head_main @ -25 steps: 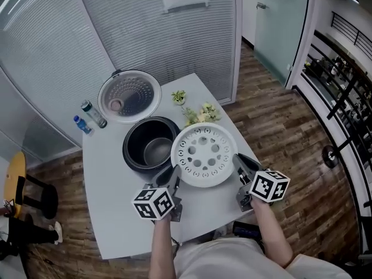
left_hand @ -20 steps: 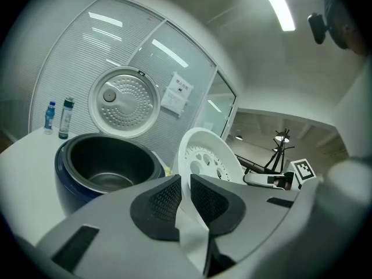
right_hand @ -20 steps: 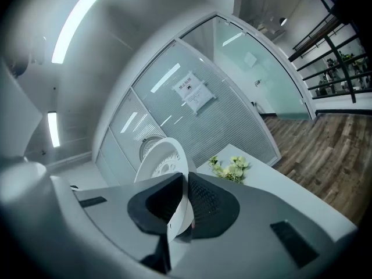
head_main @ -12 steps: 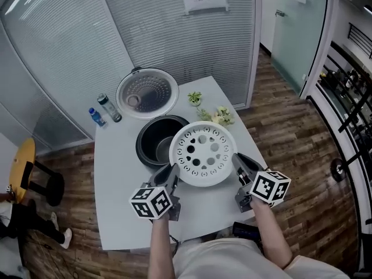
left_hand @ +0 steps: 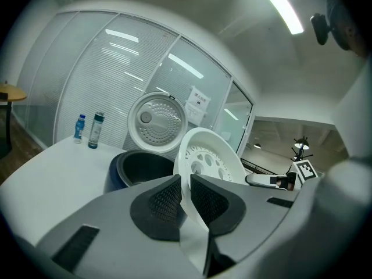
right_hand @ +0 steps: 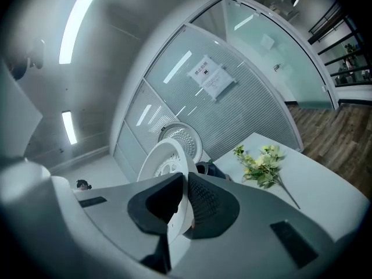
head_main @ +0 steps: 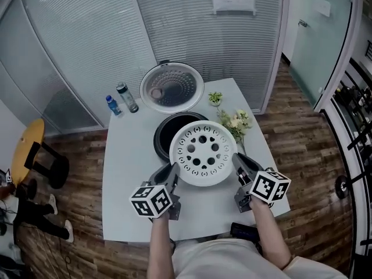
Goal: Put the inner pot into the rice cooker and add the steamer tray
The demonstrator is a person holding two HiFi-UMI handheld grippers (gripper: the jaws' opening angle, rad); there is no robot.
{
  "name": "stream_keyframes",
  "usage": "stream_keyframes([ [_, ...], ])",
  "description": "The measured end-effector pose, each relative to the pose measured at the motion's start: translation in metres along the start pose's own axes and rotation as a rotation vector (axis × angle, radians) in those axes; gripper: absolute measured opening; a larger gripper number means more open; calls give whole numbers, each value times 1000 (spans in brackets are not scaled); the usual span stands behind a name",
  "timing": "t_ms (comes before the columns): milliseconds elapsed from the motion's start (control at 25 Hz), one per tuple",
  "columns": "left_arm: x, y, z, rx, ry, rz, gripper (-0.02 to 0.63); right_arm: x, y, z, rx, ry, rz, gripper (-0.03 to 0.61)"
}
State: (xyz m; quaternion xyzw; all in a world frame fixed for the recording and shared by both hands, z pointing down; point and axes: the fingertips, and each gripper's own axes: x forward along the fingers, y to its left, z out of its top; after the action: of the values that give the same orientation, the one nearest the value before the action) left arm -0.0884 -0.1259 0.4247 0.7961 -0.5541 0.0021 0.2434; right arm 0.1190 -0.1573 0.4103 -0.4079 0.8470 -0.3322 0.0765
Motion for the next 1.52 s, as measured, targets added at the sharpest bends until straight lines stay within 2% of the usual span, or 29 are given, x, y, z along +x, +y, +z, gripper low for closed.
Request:
stream_keyframes([
  [360, -5, 48, 29, -26, -9, 35, 52, 53, 29, 2, 3, 34, 27, 41],
  [800, 9, 65, 48, -50, -29, 3, 51, 76, 33, 11, 10, 25, 17, 41],
  [1520, 16, 96, 61, -68, -40, 20, 51, 111, 43, 11, -2, 33, 23, 41],
])
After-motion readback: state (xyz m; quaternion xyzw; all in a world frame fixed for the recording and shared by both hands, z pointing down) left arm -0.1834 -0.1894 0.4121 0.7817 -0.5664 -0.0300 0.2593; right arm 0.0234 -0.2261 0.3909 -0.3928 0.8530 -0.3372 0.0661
